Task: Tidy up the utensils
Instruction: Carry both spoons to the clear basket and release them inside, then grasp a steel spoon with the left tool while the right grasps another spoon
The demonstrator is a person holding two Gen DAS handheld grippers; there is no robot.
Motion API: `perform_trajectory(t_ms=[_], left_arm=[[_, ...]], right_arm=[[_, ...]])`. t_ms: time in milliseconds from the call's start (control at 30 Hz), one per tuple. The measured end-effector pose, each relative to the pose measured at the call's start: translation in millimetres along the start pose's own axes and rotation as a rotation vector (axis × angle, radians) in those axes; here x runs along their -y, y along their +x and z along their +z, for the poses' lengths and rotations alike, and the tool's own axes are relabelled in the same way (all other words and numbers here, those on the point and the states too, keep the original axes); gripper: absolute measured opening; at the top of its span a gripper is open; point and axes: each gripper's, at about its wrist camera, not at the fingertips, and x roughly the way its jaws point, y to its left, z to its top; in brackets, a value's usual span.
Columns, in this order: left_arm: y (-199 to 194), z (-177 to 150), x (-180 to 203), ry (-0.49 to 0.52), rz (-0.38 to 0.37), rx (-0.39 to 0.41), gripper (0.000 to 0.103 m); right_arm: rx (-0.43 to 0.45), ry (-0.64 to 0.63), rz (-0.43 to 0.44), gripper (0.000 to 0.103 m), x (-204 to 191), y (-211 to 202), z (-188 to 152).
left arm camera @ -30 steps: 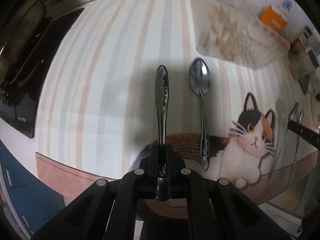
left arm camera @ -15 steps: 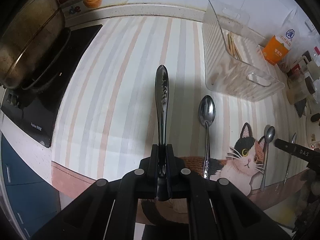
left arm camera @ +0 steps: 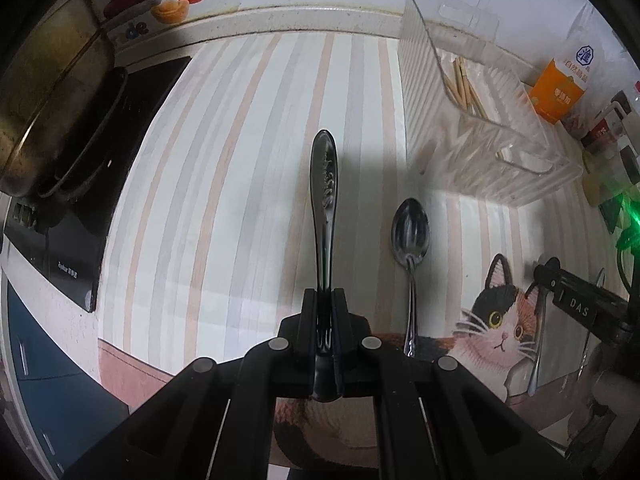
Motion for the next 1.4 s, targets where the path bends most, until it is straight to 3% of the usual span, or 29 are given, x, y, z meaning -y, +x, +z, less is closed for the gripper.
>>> perform_trajectory(t_ms=[300, 467, 600, 733, 900, 1100, 1267, 1367, 1400], left_arm=[[-33.1, 13.9, 1.3, 0.012, -0.026, 0.067, 0.004], [-70.5, 34.0, 9.4, 0.030, -0.078, 0.130, 0.004], [-105.1, 67.7, 24.4, 0.044, -0.170, 0.182, 0.004], [-117.5, 114.3, 46.8, 0.044, -0.292, 0.182, 0.004], [-91.7, 168.1, 69.6, 0.028, -0.362, 0.129, 0.004], [-29.4, 203.6, 88.1, 0.033, -0.364, 0.004, 0.004], [4.5, 208.4, 92.4, 0.025, -0.327, -0.083, 0.005], [1.5, 204.1, 87.1, 0.006, -0.311, -0.073, 0.006], [-3.2, 201.0, 85.1, 0.007, -0.294, -0.058, 0.011]], right_arm=[[0.078, 0.037, 0.074, 0.043, 14.7, -45.3, 1.2], [0.155, 0.050, 0.145, 0.043, 19.4, -93.4, 21.9], [0.197, 0.048, 0.227, 0.043, 12.4, -132.5, 54.1], [0.219, 0.060, 0.292, 0.043, 5.6, -150.9, 103.8], [0.194, 0.094, 0.325, 0.043, -4.6, -134.9, 166.5], [0.126, 0.096, 0.295, 0.043, -22.5, -87.0, 222.6], [-0.002, 0.093, 0.301, 0.045, -31.7, -45.0, 232.4], [0.005, 0.094, 0.290, 0.058, -27.1, -45.6, 224.8], [0.011, 0.098, 0.286, 0.059, -23.1, -49.9, 222.1]])
